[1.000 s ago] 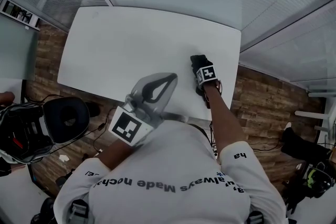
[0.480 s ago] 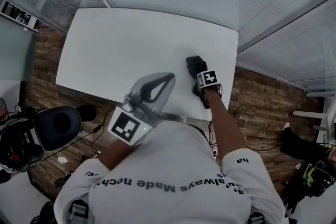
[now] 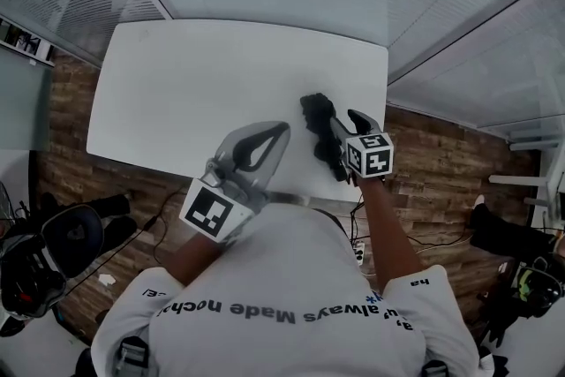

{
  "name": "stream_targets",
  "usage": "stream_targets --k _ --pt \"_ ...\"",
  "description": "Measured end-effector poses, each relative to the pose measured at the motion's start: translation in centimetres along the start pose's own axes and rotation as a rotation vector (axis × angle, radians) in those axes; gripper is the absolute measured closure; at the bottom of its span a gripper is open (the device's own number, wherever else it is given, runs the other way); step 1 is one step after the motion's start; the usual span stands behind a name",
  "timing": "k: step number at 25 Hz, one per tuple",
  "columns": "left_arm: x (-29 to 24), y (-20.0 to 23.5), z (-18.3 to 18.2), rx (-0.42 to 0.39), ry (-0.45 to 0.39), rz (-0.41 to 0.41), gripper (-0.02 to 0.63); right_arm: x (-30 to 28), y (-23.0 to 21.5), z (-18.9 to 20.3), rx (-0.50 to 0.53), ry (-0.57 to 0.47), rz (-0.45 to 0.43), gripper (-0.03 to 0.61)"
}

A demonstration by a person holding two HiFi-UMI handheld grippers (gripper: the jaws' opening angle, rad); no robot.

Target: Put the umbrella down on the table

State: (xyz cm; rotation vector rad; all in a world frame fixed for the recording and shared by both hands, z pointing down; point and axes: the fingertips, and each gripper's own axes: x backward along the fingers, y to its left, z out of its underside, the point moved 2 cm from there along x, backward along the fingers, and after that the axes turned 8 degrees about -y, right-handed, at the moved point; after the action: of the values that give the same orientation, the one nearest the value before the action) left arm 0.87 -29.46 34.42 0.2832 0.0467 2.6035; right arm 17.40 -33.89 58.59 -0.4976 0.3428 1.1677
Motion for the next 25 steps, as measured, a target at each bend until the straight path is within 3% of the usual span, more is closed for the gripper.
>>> stream_targets --k 6,11,17,25 --pt "-0.7 -0.4 0.5 0.001 -0.006 0.012 0.609 7.4 4.3 -9.5 0.097 -0.329 -0.048 0.411" --pt "-1.5 0.0 0.2 -0.004 -0.015 0.015 0.609 12.3 8.2 -14.5 0.209 -0.495 -0.071 0.449" --pt "-2.4 0.3 -0.2 -0.017 -0.02 0.024 0.61 16.1 10.5 -17.2 0.266 -0.592 -0.059 0.468" --pt "-2.5 0.1 -0.4 -0.018 -0.033 0.023 0.61 17.4 10.6 -17.2 0.258 -0.601 -0.044 0.486"
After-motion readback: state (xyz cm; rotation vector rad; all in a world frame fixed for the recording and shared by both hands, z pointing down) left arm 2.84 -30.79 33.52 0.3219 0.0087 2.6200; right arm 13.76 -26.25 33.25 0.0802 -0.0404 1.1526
